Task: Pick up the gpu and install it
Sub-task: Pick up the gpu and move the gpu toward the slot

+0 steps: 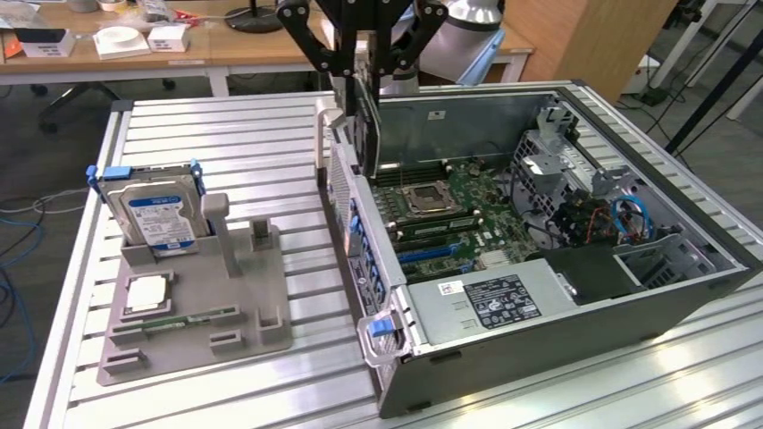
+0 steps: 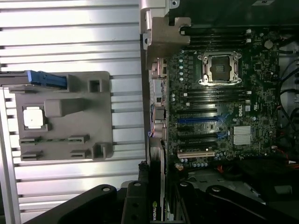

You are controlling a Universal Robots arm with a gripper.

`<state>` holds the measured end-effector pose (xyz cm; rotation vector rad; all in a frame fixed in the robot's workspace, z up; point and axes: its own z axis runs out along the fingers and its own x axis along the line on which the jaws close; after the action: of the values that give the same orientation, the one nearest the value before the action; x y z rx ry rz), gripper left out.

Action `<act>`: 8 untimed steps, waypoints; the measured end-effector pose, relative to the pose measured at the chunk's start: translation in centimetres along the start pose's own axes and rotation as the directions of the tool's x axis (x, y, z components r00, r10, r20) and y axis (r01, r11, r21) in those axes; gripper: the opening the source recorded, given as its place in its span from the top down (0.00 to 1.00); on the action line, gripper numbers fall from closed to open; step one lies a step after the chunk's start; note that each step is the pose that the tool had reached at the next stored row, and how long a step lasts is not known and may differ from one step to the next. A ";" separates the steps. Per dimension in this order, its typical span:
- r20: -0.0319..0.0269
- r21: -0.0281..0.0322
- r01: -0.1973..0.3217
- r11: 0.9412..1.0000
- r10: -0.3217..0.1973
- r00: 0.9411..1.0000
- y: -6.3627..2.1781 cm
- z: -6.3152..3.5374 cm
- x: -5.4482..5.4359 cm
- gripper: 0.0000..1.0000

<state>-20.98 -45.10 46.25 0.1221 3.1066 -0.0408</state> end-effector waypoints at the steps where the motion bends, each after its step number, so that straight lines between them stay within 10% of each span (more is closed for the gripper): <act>1: 0.000 0.000 0.000 1.000 0.000 1.000 0.00 0.00 0.0 0.74; 8: 0.000 0.000 0.000 1.000 0.000 1.000 0.05 0.02 -0.5 0.74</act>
<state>-20.43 -45.10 46.24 0.1219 3.1066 -0.0407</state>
